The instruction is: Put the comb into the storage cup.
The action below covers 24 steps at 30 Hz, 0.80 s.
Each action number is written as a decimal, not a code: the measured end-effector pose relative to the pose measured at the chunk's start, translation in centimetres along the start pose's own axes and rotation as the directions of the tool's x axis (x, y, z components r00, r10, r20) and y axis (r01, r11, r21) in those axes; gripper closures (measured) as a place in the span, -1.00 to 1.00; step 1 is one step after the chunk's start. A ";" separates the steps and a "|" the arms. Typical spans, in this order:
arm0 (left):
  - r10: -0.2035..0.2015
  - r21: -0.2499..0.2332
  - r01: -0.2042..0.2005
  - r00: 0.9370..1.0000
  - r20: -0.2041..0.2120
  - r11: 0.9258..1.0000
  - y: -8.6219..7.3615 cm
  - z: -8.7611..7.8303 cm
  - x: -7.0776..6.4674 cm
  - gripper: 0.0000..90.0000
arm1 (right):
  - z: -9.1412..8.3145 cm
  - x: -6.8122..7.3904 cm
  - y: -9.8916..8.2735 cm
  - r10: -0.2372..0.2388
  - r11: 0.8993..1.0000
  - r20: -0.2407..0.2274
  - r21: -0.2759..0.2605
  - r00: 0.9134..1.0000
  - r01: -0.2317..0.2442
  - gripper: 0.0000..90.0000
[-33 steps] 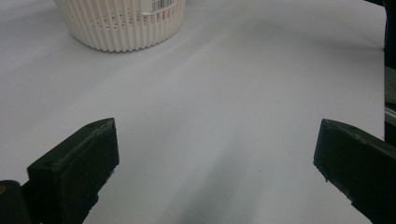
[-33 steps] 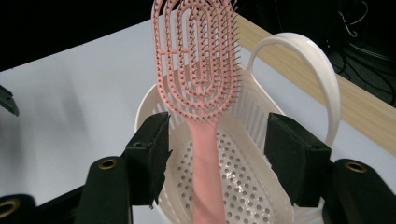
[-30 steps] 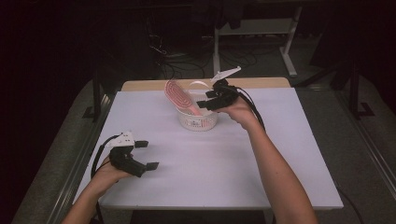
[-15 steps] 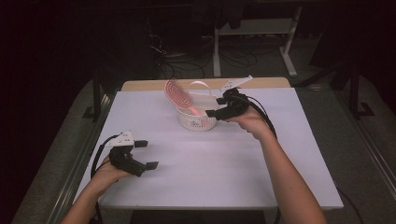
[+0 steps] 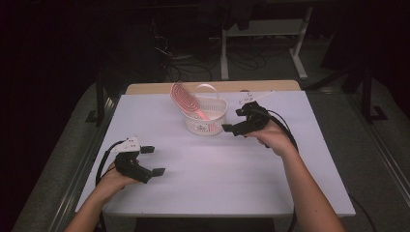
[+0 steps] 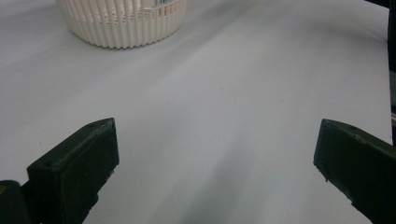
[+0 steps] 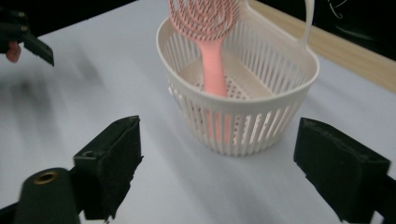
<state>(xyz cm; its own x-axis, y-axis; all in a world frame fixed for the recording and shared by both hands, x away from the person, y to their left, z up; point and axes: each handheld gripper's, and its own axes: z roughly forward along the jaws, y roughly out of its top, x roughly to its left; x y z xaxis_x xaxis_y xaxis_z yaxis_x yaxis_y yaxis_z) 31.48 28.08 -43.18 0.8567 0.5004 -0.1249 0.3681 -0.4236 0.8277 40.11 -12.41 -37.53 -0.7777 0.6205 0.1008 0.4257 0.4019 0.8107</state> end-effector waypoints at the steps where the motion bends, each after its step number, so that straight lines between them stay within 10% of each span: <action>1: 0.000 0.001 0.000 1.000 0.000 1.000 0.0 0.0 0.0 -1.00 | -0.1 0.1 -0.3 -0.003 1.000 -0.001 0.006 1.000 0.003 -0.72; 24: 0.005 0.006 -0.005 1.000 0.002 1.000 -0.1 0.1 -0.2 -1.00 | -2.4 2.3 -6.4 -0.003 0.999 0.006 0.033 1.000 0.003 -1.00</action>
<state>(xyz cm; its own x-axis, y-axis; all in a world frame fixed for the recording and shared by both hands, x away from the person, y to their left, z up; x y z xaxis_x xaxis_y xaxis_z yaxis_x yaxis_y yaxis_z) 31.27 27.98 -43.29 0.8590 0.4972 -0.1220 0.3664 -0.4306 0.8249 34.46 -15.23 -41.11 -0.7762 0.6233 0.0947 0.4385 0.4259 0.7914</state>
